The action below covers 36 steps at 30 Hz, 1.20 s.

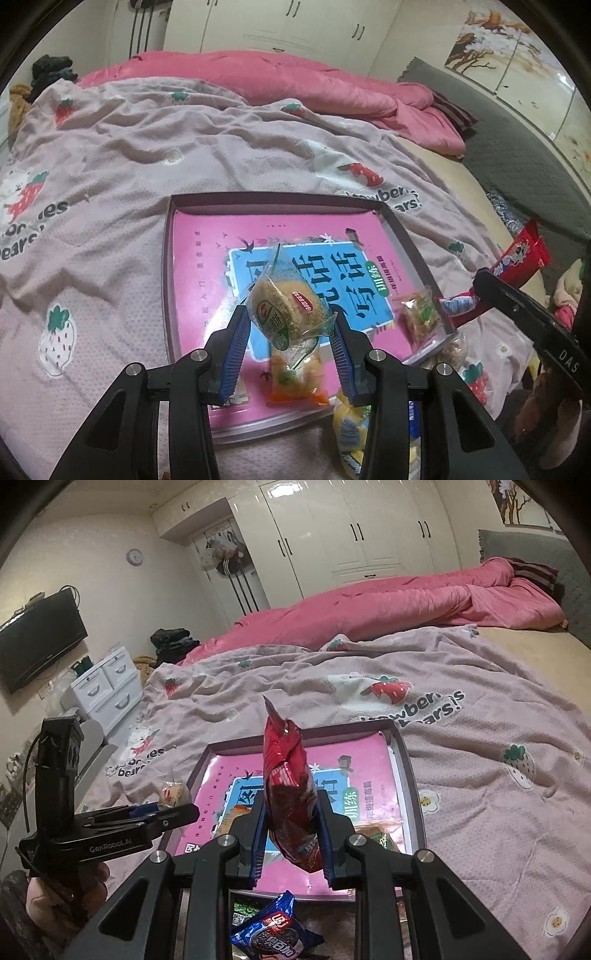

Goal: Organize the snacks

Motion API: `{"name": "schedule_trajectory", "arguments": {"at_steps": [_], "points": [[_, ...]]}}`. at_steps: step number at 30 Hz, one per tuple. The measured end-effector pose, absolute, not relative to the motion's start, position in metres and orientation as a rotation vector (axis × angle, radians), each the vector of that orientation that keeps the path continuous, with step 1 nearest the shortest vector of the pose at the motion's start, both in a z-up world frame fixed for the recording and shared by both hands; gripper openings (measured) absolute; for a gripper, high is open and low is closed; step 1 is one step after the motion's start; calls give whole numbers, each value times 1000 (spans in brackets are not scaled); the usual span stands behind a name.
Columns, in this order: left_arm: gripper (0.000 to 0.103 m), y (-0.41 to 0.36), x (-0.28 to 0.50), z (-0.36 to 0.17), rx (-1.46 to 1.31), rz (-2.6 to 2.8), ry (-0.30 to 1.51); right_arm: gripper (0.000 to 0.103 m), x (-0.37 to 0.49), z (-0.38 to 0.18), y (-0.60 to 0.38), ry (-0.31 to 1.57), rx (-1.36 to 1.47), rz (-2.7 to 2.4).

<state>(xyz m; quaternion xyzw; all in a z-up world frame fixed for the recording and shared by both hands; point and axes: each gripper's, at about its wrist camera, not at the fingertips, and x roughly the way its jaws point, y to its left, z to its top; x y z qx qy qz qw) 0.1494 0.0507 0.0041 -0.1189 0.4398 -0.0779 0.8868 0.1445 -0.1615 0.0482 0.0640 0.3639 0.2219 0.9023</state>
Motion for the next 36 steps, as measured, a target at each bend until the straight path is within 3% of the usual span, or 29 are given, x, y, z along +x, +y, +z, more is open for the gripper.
{"name": "schedule_trajectory", "arguments": {"at_steps": [18,36], "points": [[45,63,151,-19,-186,-142,960,25,163,18,-163,841,116,451],[45,60,157,-41,-149,-134,1003,25,172,-26,-165,970,313,537]]}}
